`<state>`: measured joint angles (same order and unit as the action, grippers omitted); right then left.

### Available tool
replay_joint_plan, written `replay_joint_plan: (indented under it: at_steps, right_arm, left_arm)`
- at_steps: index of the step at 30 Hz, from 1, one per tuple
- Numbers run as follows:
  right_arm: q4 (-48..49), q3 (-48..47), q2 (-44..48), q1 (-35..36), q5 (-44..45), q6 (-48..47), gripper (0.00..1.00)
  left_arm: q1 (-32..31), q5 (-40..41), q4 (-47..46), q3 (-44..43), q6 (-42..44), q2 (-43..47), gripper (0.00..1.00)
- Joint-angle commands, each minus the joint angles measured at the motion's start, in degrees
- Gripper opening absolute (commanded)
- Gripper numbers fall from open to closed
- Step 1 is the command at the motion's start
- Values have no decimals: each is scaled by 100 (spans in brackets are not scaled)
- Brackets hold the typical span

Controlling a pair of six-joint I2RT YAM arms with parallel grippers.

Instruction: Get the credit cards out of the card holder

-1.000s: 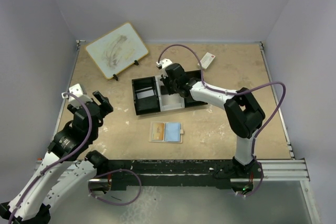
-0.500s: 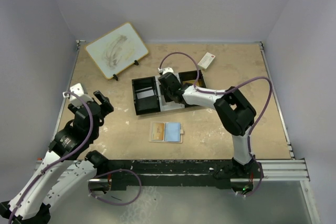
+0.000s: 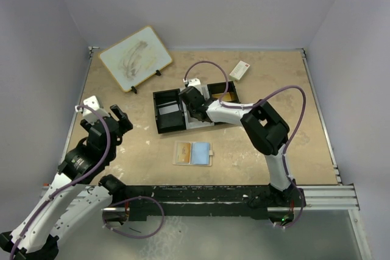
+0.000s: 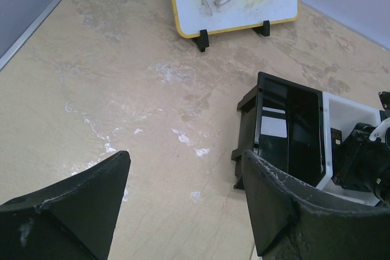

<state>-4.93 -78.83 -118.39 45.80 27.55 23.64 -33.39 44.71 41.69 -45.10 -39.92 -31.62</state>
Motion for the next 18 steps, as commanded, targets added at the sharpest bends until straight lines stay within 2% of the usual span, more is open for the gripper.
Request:
replay_joint_plan:
  at_steps: [1, 5, 18]
  right_arm:
    - [-52, -34, -149, -1, 349, 84, 16]
    - [-35, -189, -246, -1, 351, 22, 22]
    - [104, -499, -531, -54, 292, -290, 14]
  left_arm:
    - [43, 20, -73, 6, -24, -29, 71]
    - [43, 20, -74, 6, -24, -30, 71]
    - [43, 20, -65, 15, -42, -11, 71]
